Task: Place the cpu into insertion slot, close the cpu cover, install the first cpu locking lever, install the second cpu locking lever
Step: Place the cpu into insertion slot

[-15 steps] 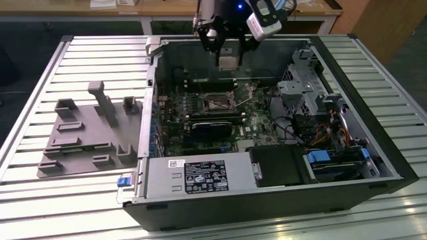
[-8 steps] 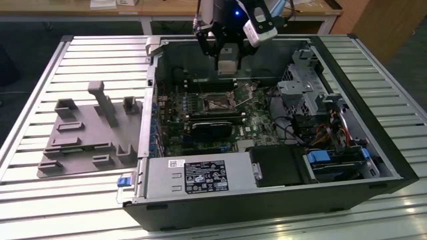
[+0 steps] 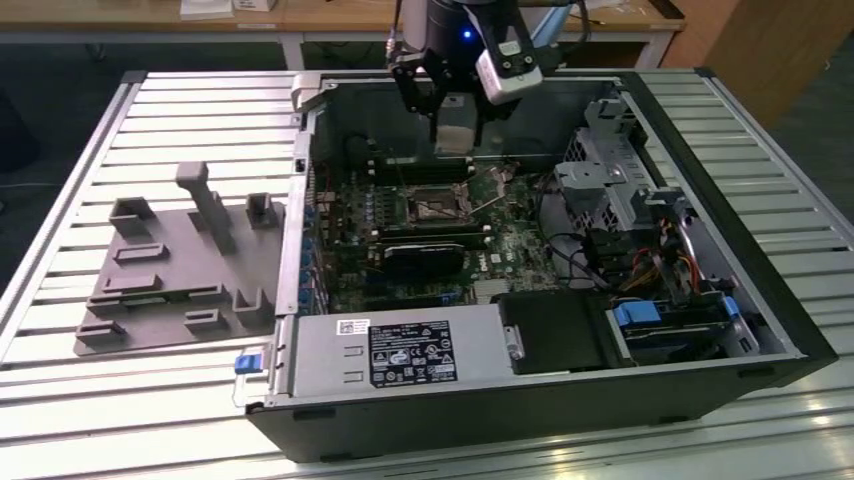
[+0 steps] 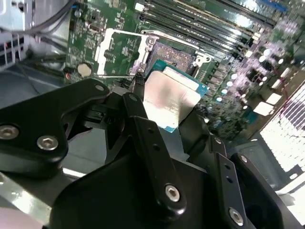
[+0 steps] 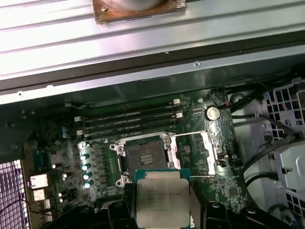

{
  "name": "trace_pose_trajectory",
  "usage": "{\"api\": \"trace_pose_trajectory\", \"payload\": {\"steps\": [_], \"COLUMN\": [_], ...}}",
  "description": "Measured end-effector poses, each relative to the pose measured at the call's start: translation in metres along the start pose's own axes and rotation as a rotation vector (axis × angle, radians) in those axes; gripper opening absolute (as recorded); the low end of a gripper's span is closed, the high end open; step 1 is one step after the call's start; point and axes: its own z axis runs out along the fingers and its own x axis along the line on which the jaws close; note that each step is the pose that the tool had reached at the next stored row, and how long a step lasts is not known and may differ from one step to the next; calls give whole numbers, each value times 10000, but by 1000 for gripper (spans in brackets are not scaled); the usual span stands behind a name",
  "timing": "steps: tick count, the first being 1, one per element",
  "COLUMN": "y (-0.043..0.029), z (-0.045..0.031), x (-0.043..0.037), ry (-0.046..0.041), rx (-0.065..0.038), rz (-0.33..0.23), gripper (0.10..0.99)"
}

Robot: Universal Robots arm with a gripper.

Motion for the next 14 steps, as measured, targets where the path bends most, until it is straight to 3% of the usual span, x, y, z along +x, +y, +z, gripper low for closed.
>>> {"api": "trace_pose_trajectory", "payload": {"steps": [14], "y": [-5], "z": [55], "x": [1], "ry": [-228], "rx": [48], "rz": [2546], "gripper": [537]}}
